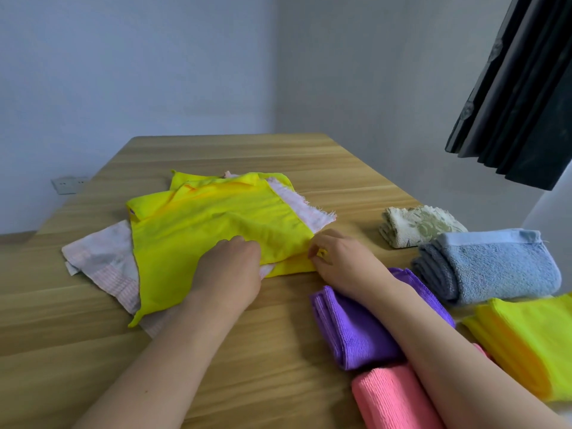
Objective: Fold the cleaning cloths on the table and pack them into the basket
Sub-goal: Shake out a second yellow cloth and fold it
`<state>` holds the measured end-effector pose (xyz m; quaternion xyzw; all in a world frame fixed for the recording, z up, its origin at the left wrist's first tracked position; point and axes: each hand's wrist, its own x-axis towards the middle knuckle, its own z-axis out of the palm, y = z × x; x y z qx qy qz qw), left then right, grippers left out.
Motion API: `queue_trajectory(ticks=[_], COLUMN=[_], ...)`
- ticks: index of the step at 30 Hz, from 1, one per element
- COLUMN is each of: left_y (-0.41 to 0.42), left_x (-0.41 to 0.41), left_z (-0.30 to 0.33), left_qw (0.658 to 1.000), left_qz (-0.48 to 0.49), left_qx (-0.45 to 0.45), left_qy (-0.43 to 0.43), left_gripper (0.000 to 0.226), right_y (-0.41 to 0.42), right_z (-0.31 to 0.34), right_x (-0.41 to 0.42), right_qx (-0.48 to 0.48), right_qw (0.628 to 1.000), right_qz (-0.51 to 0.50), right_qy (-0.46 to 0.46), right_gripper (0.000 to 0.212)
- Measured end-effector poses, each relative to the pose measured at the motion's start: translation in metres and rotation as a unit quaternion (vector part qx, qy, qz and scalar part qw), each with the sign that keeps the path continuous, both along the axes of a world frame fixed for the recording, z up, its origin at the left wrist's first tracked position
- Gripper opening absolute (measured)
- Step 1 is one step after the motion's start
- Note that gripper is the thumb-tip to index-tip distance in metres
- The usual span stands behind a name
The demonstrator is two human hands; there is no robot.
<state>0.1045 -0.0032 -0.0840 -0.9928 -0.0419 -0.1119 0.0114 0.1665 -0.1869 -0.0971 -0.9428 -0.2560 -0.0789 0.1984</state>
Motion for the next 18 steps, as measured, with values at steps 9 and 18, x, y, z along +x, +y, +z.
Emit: queue_trajectory(ticks=[9, 18], left_y=[0.011, 0.059], left_x=[0.003, -0.005], left_z=[0.015, 0.049], left_qw=[0.971, 0.96], left_qz=[-0.035, 0.048], left_qx=[-0.06, -0.131], left_qy=[-0.228, -0.242], left_gripper=[0.008, 0.011], right_y=[0.0, 0.029], right_z=[0.007, 0.113], right_x=[0.002, 0.0], right_qx=[-0.037, 0.138], right_qw=[0.997, 0.987], right_qz=[0.049, -0.024], right_qy=[0.036, -0.082], right_gripper=[0.056, 0.037])
